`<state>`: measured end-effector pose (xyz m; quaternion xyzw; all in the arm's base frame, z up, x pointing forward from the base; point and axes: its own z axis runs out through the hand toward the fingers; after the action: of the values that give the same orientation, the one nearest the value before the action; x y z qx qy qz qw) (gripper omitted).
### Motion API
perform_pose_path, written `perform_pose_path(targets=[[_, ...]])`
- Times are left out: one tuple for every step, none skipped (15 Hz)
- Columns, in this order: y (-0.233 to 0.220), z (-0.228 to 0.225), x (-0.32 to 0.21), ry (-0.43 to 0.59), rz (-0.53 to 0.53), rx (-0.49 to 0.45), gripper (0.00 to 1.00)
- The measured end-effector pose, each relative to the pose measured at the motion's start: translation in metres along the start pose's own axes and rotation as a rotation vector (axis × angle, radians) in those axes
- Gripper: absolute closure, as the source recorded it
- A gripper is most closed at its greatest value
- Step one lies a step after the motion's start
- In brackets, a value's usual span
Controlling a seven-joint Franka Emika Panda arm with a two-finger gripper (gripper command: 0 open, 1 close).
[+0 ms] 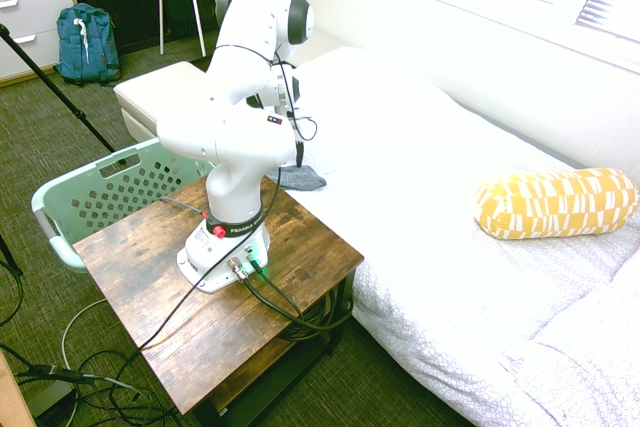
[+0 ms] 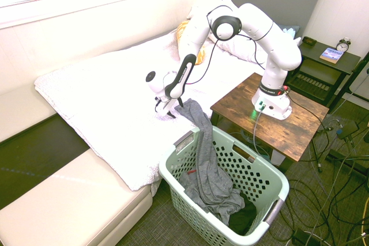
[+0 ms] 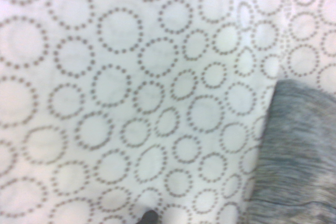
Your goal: Put my clothes in the laundry bag
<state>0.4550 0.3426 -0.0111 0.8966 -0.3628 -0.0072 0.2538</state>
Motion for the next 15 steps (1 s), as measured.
perform_pose_path(targets=[[0.002,0.001,-0.002,0.02,0.014,-0.021,0.0],[0.003,0.002,-0.002,0.03,0.022,-0.034,0.0],[0.006,0.005,0.005,0.034,0.034,-0.044,0.0],[0.01,0.014,0.02,0.038,0.052,-0.06,0.0],[0.015,0.022,0.036,0.032,0.07,-0.076,0.0],[0.019,0.029,0.048,0.022,0.082,-0.087,0.0],[0.022,0.033,0.056,0.013,0.088,-0.096,1.0],[0.024,0.036,0.059,0.008,0.088,-0.101,1.0],[0.025,0.039,0.059,0.005,0.085,-0.105,1.0],[0.025,0.042,0.058,0.002,0.08,-0.109,1.0],[0.025,0.045,0.058,-0.001,0.075,-0.112,1.0],[0.025,0.045,0.058,-0.005,0.071,-0.112,1.0],[0.025,0.045,0.059,-0.008,0.066,-0.111,1.0],[0.025,0.045,0.059,-0.012,0.062,-0.11,1.0],[0.025,0.045,0.059,-0.014,0.059,-0.107,1.0]])
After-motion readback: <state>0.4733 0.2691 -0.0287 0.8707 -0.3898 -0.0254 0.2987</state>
